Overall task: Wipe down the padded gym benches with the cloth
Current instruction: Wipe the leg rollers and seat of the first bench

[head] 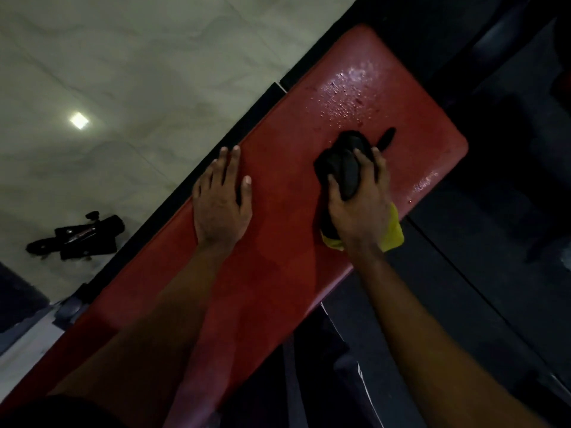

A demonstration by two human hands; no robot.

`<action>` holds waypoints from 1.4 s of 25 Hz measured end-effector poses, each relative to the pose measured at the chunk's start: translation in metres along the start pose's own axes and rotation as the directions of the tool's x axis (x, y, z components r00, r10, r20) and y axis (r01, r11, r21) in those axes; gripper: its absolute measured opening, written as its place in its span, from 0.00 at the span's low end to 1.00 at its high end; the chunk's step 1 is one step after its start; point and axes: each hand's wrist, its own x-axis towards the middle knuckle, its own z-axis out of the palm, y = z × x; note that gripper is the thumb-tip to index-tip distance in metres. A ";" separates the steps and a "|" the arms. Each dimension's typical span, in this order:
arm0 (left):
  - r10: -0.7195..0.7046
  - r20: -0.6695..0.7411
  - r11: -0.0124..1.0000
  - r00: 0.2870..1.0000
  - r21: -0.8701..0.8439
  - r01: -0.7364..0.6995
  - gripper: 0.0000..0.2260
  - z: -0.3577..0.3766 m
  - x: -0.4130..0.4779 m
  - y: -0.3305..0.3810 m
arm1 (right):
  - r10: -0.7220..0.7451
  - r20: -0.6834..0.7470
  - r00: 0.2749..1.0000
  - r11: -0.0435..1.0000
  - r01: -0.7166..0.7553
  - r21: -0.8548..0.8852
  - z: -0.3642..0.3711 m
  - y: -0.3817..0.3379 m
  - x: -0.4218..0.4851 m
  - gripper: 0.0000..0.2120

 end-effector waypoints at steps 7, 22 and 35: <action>-0.009 -0.033 0.999 0.999 0.048 0.011 0.23 -0.003 -0.001 0.010 | -0.339 0.211 0.917 0.933 0.357 -0.051 -0.004 0.025 -0.054 0.34; -0.042 0.056 0.993 0.998 0.110 0.035 0.32 0.010 0.001 0.047 | 0.321 -0.079 0.944 0.925 -0.294 0.240 -0.015 0.048 -0.089 0.31; -0.070 -0.054 0.979 0.996 0.188 0.079 0.35 0.032 0.010 0.078 | 0.662 -0.104 0.742 0.656 -0.507 0.558 -0.013 0.076 -0.047 0.26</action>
